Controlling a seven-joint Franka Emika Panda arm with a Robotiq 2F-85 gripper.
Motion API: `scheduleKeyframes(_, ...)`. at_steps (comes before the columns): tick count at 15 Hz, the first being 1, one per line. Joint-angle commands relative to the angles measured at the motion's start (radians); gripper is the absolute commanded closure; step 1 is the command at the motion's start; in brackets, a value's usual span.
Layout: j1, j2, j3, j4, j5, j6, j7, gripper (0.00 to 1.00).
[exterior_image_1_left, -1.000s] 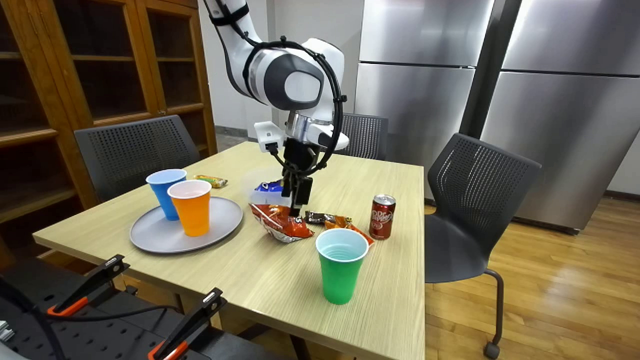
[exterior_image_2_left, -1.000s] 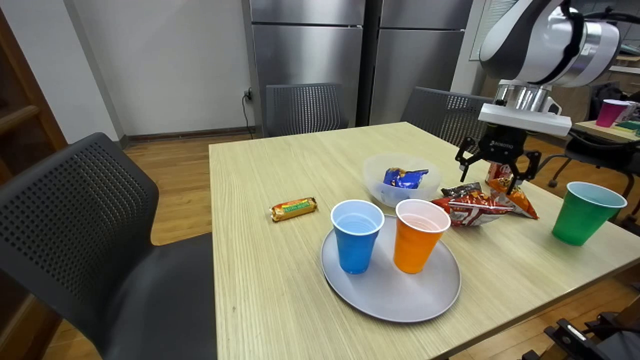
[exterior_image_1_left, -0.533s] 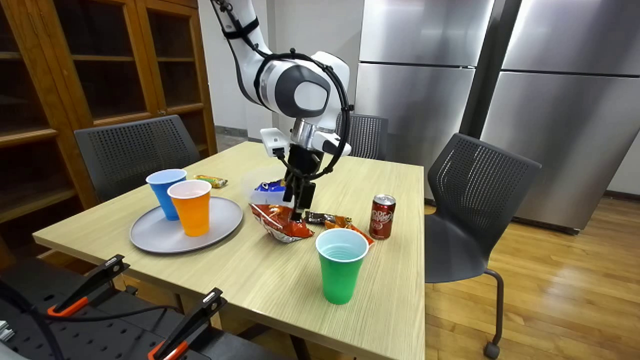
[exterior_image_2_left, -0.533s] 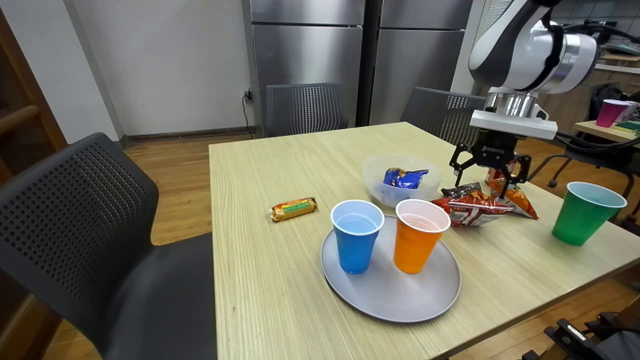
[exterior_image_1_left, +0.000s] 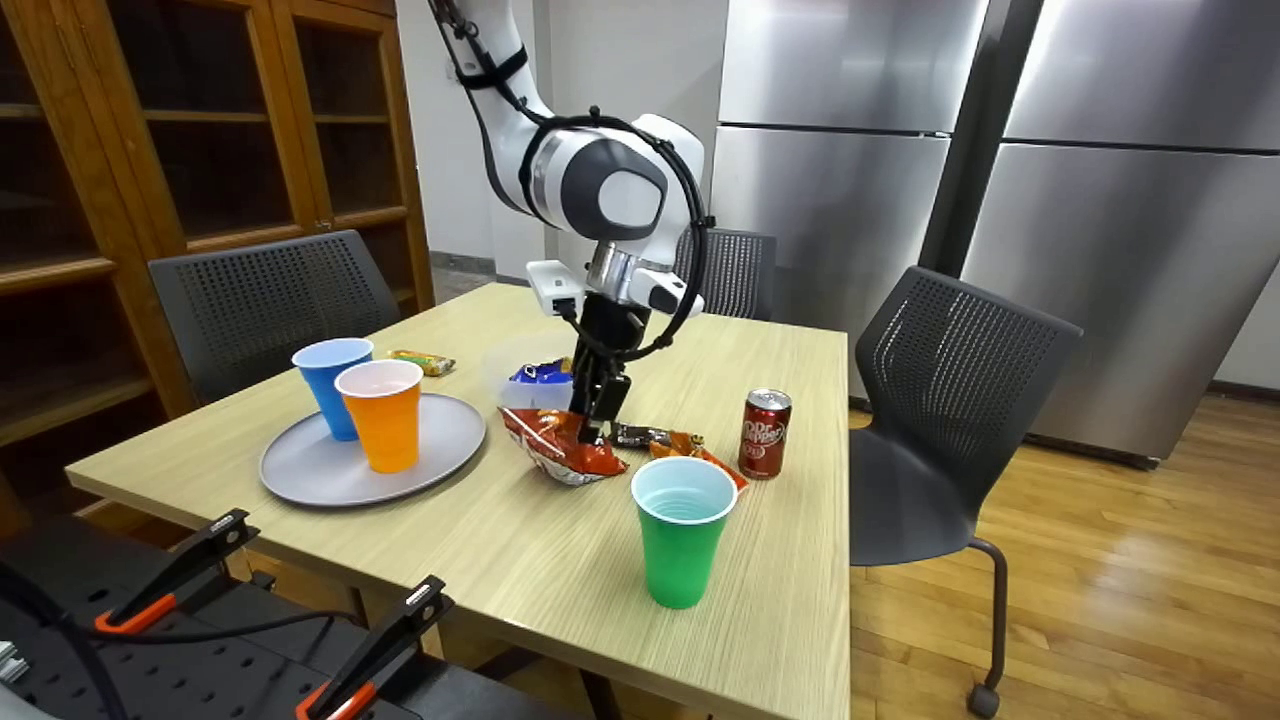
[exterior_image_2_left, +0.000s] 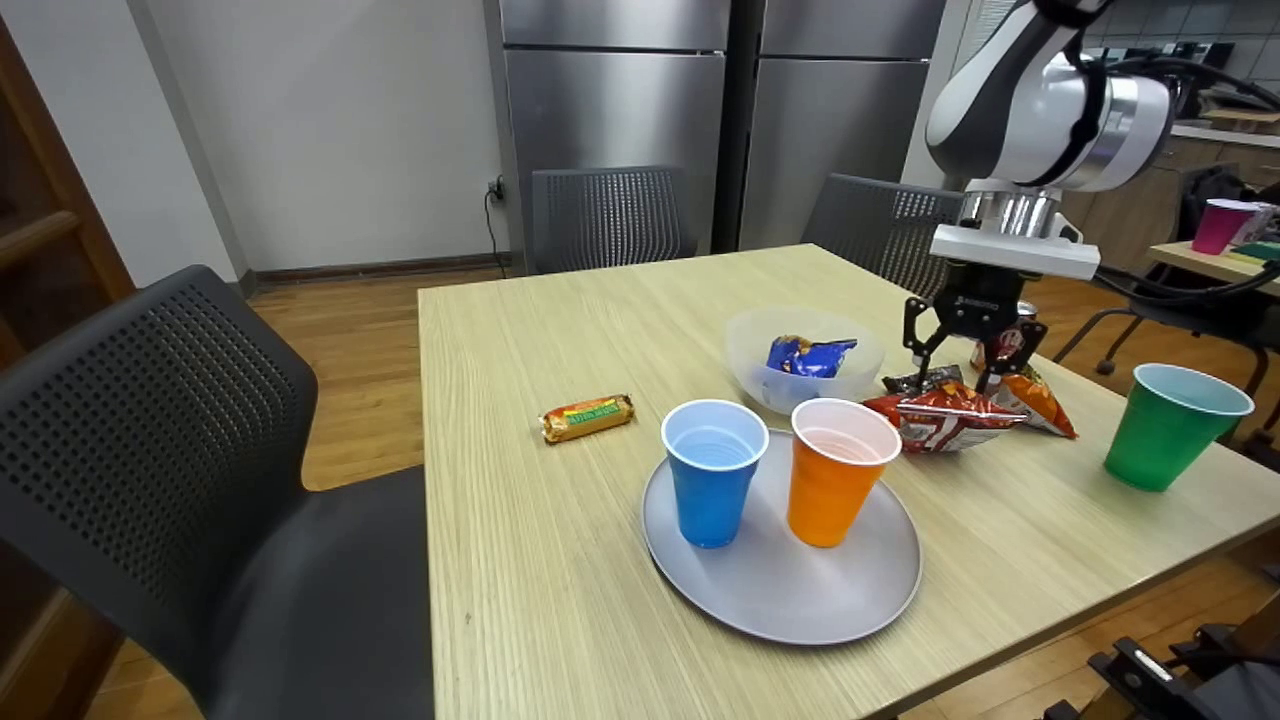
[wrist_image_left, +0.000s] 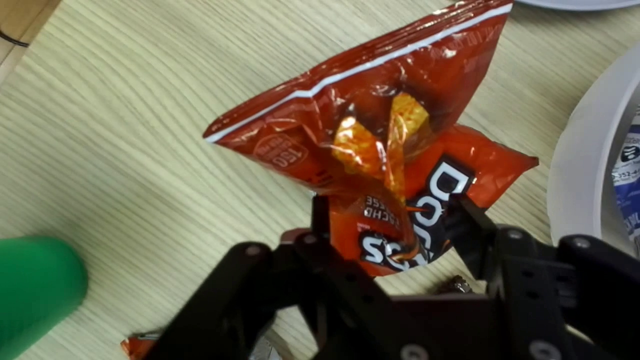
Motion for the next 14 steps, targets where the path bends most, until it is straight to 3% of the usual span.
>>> scheduleKeyframes(1, -0.009, 0.014, 0.0, 0.041, 0.008, -0.05, 0.008, 0.69)
scheduleKeyframes(5, -0.008, 0.018, -0.001, 0.047, 0.007, -0.052, 0.009, 0.98)
scheduleKeyframes(14, 0.014, -0.048, -0.002, -0.028, -0.015, -0.019, -0.013, 1.0)
